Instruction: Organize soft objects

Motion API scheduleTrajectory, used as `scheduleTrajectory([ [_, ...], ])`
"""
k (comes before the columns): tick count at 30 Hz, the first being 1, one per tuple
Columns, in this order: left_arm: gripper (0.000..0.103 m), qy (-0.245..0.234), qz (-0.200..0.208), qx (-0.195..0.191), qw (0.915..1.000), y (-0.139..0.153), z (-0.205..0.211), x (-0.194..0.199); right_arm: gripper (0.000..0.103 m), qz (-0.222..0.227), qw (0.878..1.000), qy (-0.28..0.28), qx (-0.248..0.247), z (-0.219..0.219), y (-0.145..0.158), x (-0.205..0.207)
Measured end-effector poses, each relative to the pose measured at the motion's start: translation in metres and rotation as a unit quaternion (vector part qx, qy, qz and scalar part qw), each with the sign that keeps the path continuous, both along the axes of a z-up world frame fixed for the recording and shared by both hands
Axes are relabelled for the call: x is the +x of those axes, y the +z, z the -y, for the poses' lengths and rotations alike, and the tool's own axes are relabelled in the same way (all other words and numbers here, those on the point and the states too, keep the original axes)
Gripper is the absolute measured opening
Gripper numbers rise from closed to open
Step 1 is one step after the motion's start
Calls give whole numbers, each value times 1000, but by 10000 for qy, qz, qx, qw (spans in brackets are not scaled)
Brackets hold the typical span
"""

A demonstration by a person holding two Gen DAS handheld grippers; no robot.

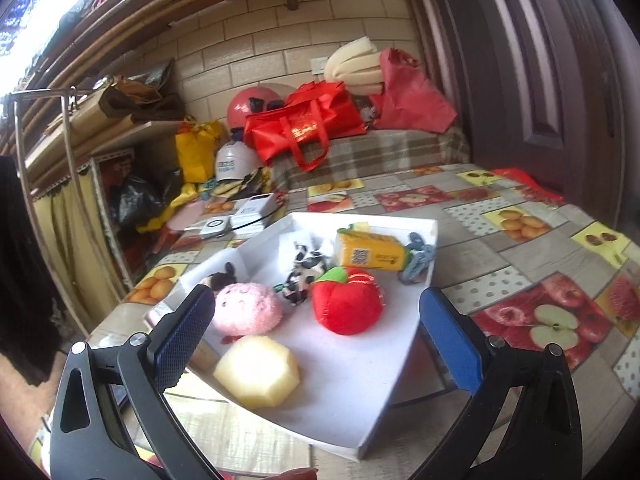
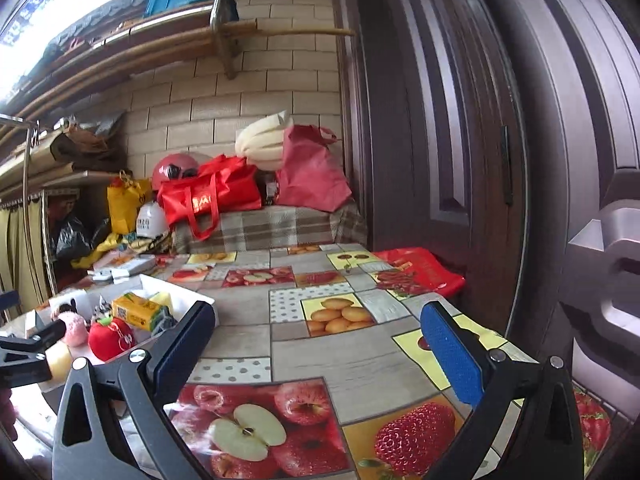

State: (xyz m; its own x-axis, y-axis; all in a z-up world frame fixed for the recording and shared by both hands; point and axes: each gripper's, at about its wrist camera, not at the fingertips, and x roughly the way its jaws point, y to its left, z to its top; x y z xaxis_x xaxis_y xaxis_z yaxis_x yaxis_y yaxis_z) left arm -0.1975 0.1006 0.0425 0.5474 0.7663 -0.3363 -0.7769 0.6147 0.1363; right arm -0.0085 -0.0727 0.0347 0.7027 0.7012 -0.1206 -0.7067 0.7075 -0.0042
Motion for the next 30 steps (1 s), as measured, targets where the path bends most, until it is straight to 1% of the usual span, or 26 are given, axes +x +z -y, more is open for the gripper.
scheduleTrajectory([
  [1, 103, 17, -26, 5, 10000, 0, 1, 1, 103, -17, 9999, -12, -120, -5, 0, 1],
  [4, 103, 217, -111, 40, 9997, -1, 1, 2, 103, -59, 9996, -68, -280, -7, -2, 1],
  [8, 103, 391, -162, 98, 9991, -1, 2, 2, 103, -113, 9998, -105, -149, 3, -5, 1],
  [12, 103, 565, -309, 234, 9977, -3, 5, 5, 103, -59, 9999, -134, -78, 6, -5, -1],
  [15, 103, 534, -336, 317, 9975, -3, 8, 6, 103, -21, 9999, -135, -93, 6, -5, -2],
  [23, 103, 326, -227, 162, 9991, -2, 7, 3, 103, -65, 9999, -114, -67, 7, -4, 0],
  [30, 103, 342, -206, -85, 9992, -4, -1, 4, 103, -70, 9999, -111, -63, 7, -4, 0],
])
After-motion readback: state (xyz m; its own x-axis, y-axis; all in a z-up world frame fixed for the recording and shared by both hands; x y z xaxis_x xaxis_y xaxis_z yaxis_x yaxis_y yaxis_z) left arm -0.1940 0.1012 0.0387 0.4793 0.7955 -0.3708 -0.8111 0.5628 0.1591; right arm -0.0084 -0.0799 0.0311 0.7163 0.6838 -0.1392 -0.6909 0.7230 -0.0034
